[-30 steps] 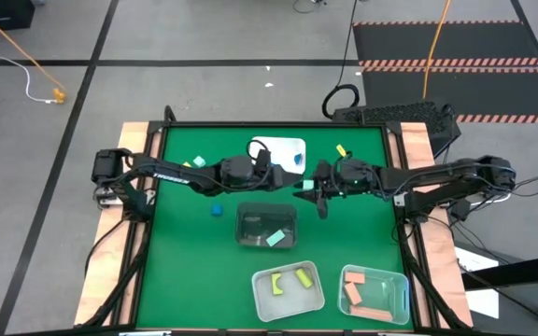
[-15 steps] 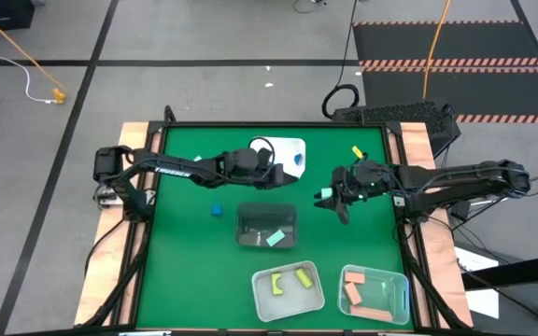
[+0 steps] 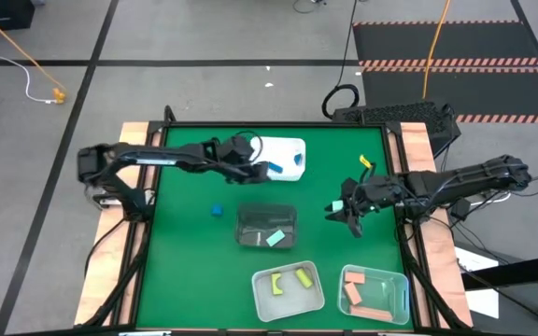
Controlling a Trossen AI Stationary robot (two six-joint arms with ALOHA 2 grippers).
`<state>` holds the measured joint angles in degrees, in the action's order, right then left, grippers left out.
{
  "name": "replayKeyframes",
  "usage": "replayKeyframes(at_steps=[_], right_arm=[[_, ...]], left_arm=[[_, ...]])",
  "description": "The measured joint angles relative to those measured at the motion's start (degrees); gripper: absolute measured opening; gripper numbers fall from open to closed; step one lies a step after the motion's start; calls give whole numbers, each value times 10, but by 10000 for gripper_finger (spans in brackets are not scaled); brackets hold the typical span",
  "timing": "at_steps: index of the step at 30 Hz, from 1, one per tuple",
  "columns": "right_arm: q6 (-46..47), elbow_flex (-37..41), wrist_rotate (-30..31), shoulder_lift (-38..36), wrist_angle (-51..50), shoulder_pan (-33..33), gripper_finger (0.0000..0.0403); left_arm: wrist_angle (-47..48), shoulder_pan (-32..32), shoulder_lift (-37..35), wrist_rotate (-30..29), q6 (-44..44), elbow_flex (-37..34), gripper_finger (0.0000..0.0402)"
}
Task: Sort & place blocks by color
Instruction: Put the bottom light blue block into the black bin
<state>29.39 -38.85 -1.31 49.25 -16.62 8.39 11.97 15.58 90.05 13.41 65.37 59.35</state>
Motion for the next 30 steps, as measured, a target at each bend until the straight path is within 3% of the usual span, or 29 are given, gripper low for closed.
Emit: replayKeyframes(at_steps=[5,9,12,21,30], right_arm=[[-9,0,23,21,36,3,111],[-34,0,29,69,134,-5,111],[-56,0,24,121,216,-6,111],[-65,0,-48,261,393,-36,111],[-51,-1,-62,344,416,-53,111]], left_arm=[[212,-17,-85,-70,6,0,184],[419,-67,-116,-147,93,1,184],[510,-107,-114,-157,151,0,184],[478,-197,-50,-193,240,0,184],[479,-213,-2,-195,278,0,184]])
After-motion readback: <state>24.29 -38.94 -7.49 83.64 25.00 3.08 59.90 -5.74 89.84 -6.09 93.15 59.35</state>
